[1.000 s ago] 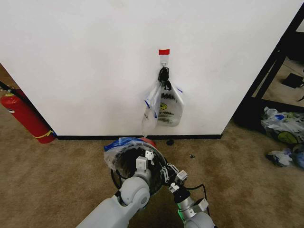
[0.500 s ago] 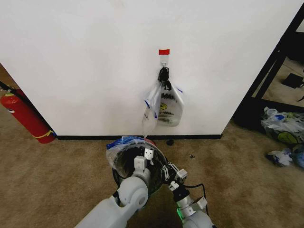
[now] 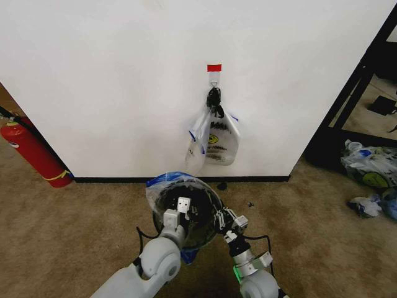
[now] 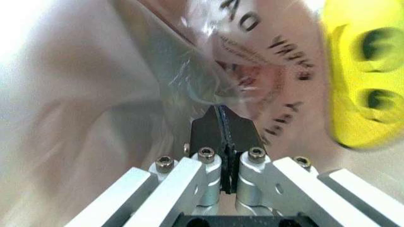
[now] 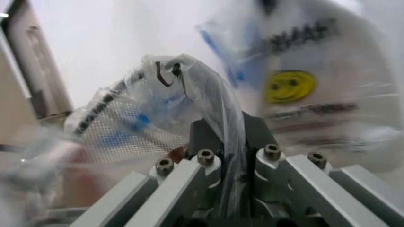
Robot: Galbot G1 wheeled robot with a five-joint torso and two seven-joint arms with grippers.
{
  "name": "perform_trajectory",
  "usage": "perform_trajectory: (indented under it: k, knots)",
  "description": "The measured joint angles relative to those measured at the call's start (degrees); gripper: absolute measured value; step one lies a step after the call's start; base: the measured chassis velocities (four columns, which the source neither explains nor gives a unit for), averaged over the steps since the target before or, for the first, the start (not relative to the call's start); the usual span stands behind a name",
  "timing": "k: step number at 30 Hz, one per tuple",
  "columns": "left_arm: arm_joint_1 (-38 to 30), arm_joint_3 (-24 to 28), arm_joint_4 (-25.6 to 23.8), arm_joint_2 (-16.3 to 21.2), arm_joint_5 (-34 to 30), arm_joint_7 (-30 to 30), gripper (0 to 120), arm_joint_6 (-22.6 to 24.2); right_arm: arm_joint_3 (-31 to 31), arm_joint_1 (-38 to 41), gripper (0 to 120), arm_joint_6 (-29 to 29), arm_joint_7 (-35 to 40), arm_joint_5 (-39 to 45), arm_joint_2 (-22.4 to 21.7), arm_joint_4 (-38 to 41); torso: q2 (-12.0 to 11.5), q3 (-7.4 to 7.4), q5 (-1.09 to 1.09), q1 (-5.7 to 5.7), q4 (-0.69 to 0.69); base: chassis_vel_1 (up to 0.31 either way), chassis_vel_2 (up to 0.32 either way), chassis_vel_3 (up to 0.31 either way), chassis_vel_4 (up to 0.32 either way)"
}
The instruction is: Pick up the garbage bag from the wall and place it over the trash bin.
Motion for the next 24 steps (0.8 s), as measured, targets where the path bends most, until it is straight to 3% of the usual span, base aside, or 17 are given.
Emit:
perform_trajectory:
  k: [5, 6, 8, 11, 16, 24]
  knots:
    - [5.7, -2.2, -9.5, 3.1, 0.0, 3.7, 0, -0.1, 0.4, 0.7, 1, -3.7, 7.7, 1.2, 0.1, -0.7, 0.0, 0.00, 0.01, 0.00, 0.02, 0.000, 0.000, 0.000, 0.000]
    - [7.8, -3.3, -12.2, 4.1, 0.5, 5.4, 4, -0.4, 0.0, 0.8, 1, -5.4, 10.4, 3.4, 0.1, -0.4, 0.0, 0.00, 0.00, 0.00, 0.01, 0.000, 0.000, 0.000, 0.000]
    - [7.8, -3.3, -12.2, 4.1, 0.5, 5.4, 4, -0.4, 0.0, 0.8, 1, -5.4, 10.4, 3.4, 0.1, -0.4, 0.0, 0.00, 0.00, 0.00, 0.01, 0.000, 0.000, 0.000, 0.000]
    - [13.7, -7.1, -17.5, 7.9, 3.7, 9.4, 20, -2.6, 0.1, 1.6, 1, -7.6, 15.9, 9.2, 0.5, 0.1, 0.0, -0.01, 0.01, 0.00, 0.03, 0.000, 0.000, 0.000, 0.000]
    - [18.4, -11.1, -16.0, 10.9, 8.2, 10.8, 42, -6.1, 1.1, 2.0, 1, -8.3, 19.5, 13.7, 1.1, 1.8, 0.0, 0.00, 0.00, 0.00, 0.03, 0.000, 0.000, 0.000, 0.000]
    - [17.8, -10.3, -14.2, 8.7, 8.9, 10.7, 65, -6.6, 1.2, 1.7, 1, -8.3, 20.7, 13.4, 1.4, 2.6, 0.0, 0.00, 0.01, 0.00, 0.02, 0.000, 0.000, 0.000, 0.000]
